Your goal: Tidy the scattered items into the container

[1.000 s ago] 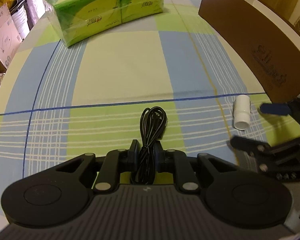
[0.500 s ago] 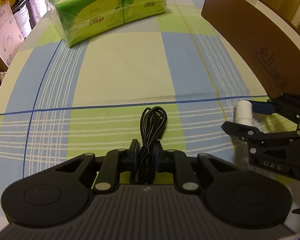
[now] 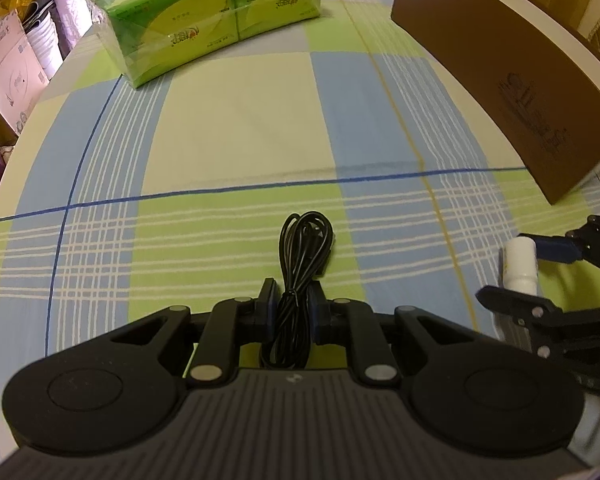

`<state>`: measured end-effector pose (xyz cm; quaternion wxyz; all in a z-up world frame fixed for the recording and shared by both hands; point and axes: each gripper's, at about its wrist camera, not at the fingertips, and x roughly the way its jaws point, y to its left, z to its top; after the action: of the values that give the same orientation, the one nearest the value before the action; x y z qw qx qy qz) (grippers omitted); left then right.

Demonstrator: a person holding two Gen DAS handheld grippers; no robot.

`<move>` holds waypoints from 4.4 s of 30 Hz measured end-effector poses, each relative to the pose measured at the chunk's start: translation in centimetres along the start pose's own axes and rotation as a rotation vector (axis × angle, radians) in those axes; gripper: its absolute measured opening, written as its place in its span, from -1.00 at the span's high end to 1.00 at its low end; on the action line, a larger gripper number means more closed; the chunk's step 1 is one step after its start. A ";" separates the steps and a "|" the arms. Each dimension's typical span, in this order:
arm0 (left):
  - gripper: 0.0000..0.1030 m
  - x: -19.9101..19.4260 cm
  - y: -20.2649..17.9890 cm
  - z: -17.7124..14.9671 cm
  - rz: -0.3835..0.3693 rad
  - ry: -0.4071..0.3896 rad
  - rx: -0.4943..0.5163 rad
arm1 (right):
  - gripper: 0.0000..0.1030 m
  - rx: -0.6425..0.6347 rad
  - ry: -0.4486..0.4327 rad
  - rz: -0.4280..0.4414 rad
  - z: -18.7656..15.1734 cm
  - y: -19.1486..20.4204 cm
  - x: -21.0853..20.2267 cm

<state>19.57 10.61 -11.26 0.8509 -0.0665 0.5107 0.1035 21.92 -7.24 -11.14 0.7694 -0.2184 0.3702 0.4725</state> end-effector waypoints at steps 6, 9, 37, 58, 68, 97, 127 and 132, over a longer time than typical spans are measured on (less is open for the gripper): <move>0.76 -0.6 -1.4 -1.1 -0.006 0.004 0.032 | -0.04 0.002 0.019 0.010 -1.7 0.3 -1.7; 0.76 -0.9 -2.3 -1.7 -0.016 0.012 0.047 | -0.04 0.005 0.032 0.012 -2.5 0.3 -2.6; 0.79 -7.7 -12.8 6.3 -0.303 -0.138 0.068 | -0.04 0.246 -0.229 -0.028 3.2 -17.6 -15.2; 0.79 4.4 -21.6 31.4 -0.231 -0.093 0.230 | -0.05 -0.022 -0.006 -0.122 18.1 -31.8 0.7; 0.79 11.2 -22.6 34.1 -0.166 0.016 0.250 | -0.05 -0.157 0.088 -0.148 18.6 -32.5 4.9; 0.04 9.0 -22.3 33.6 -0.159 -0.004 0.245 | -1.00 -0.152 -0.007 -0.134 16.0 -30.8 -1.4; -0.98 -9.6 -17.8 16.0 -0.016 -0.456 0.294 | -1.00 0.376 -0.274 -0.371 4.3 -18.8 -17.7; -0.98 -11.9 -16.3 12.6 -0.041 -0.425 0.244 | -1.00 0.403 -0.272 -0.375 3.3 -15.9 -19.9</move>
<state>28.89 -3.74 5.23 0.9429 0.0495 0.3274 0.0354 31.69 -23.55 6.15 0.9135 -0.0608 0.3035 0.2640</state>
